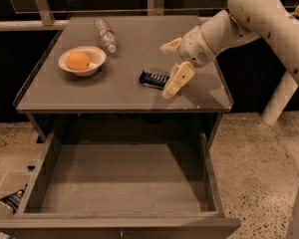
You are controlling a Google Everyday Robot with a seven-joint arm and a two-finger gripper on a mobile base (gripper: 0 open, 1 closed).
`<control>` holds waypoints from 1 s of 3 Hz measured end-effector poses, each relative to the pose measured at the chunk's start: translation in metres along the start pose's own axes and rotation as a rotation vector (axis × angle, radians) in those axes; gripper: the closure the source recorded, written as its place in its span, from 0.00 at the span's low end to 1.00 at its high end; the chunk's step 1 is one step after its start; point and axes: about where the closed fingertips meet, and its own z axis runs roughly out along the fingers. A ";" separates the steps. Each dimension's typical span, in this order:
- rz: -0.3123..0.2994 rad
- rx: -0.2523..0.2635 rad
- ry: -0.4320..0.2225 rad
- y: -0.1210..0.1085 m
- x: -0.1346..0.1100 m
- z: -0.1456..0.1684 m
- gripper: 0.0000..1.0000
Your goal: Place rxbar blueberry into top drawer
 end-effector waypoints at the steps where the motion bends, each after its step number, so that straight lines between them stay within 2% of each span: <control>1: -0.019 0.019 0.037 -0.011 0.000 0.021 0.00; 2: -0.031 0.048 0.029 -0.018 0.000 0.034 0.00; 3: -0.010 0.070 -0.013 -0.019 0.006 0.042 0.00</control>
Offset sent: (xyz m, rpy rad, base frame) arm 0.0335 0.0295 -0.0245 -0.0165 -0.0992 -0.0427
